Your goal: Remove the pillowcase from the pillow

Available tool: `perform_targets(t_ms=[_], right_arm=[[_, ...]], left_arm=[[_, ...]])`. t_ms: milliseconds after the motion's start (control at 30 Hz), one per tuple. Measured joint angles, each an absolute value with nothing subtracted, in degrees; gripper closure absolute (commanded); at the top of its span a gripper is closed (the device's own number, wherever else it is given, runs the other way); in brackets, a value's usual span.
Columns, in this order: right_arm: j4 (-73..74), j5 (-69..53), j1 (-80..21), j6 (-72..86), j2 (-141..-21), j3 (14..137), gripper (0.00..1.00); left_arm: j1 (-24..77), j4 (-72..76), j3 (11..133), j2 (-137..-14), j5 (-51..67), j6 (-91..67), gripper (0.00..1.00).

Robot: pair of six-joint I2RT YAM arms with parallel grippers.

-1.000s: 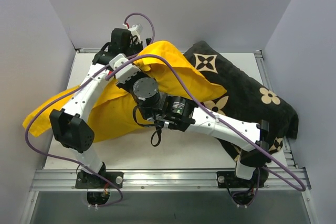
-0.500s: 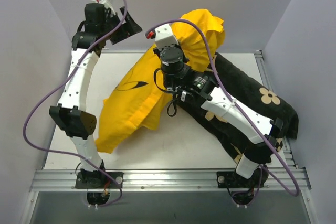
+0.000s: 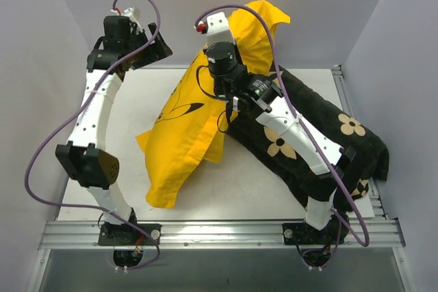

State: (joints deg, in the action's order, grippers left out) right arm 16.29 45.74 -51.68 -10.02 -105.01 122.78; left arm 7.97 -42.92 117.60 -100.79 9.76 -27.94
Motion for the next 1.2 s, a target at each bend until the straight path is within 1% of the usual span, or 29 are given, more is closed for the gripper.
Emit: perform_targets(t_ms=[100, 233, 333, 467, 667, 867, 967, 1033, 1200], right_arm=[[18.0, 46.3, -54.4, -11.4, -105.0, 125.7, 1.0], [17.6, 47.6, -61.8, -17.4, -105.2, 130.9, 1.0], [12.4, 49.3, -68.4, -25.5, -106.8, 135.2, 1.0], [3.8, 51.4, -72.6, -35.0, -111.0, 139.0, 1.0], [-1.1, 53.8, -71.1, -41.3, -115.8, 139.7, 1.0], [-3.2, 55.8, -66.8, -43.4, -119.2, 139.1, 1.0], [-2.9, 56.2, -63.8, -42.2, -119.5, 137.5, 1.0], [-2.6, 56.3, -62.0, -40.6, -119.5, 136.1, 1.0], [0.1, 55.9, -58.2, -35.7, -119.7, 132.9, 1.0]], left_arm=[[7.8, -42.7, 117.3, -105.8, 11.2, -26.1, 0.1], [8.7, -42.5, 117.5, -114.6, 15.8, -23.0, 0.11], [10.9, -42.9, 117.4, -118.9, 21.5, -20.9, 0.11], [13.7, -42.0, 117.4, -118.3, 30.6, -18.6, 0.11], [17.3, -40.2, 115.4, -116.7, 39.5, -15.0, 0.12], [19.0, -40.1, 112.3, -117.1, 41.2, -14.4, 0.12], [18.3, -40.1, 112.0, -117.1, 39.4, -15.2, 0.11], [17.4, -40.1, 112.0, -117.1, 36.2, -16.5, 0.09], [11.8, -40.2, 111.9, -116.2, 26.2, -23.8, 0.09]])
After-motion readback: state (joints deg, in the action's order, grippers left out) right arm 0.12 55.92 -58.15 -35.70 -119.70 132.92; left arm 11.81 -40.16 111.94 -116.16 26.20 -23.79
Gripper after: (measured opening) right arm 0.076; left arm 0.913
